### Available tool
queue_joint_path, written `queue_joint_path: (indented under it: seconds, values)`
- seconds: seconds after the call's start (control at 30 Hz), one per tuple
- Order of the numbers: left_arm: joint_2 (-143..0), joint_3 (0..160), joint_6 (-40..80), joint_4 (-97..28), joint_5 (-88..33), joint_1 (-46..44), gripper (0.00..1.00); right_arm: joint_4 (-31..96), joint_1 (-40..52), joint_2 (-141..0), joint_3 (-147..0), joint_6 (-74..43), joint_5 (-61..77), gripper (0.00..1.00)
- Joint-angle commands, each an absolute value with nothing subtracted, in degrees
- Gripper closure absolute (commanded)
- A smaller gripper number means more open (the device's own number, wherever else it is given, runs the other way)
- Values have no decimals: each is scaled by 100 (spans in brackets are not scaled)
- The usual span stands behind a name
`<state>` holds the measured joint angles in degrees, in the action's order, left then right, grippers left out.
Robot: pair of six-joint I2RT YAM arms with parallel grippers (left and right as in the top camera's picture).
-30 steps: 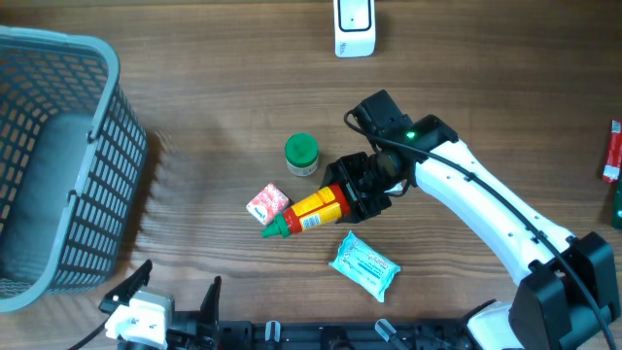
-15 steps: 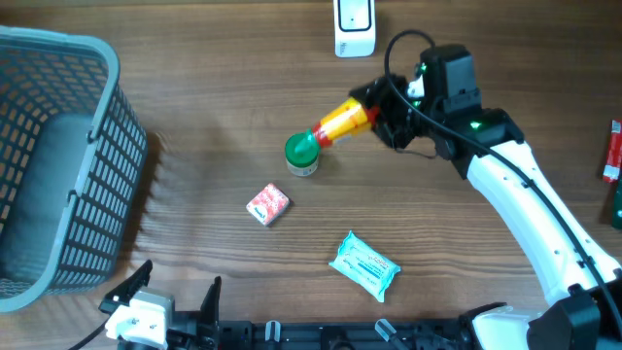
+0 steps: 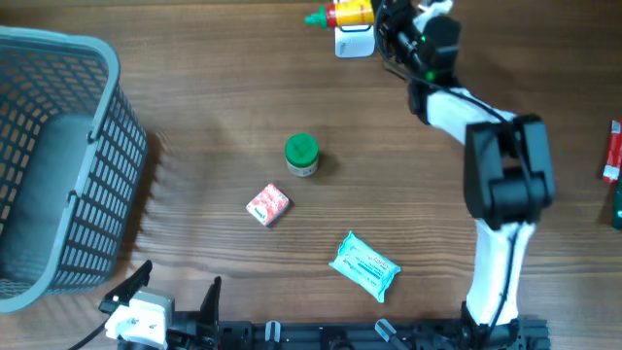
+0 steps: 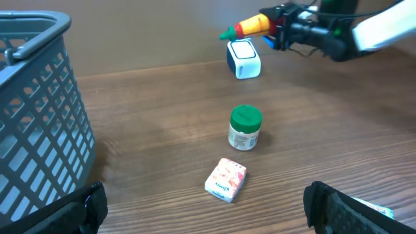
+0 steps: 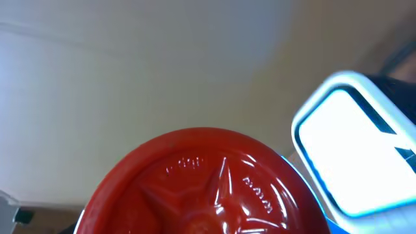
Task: Scan the item barcode
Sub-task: 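Carry the sauce bottle to the white scanner, then move the sauce bottle to the right edge and release it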
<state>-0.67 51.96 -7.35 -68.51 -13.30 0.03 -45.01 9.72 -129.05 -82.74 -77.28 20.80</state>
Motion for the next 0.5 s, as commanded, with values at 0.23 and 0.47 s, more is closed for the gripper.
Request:
queue_joint_path:
  seconds: [0.23,0.47]
  values:
    - [-27,5196,-703,-6825,-1321,-27,0,-3879,801,-14486,-10962,-6866,2606,46]
    - [-27,5196,-703,-6825,-1321,-27,0,-810,-320,-12875,-11358,-4812,3872,53]
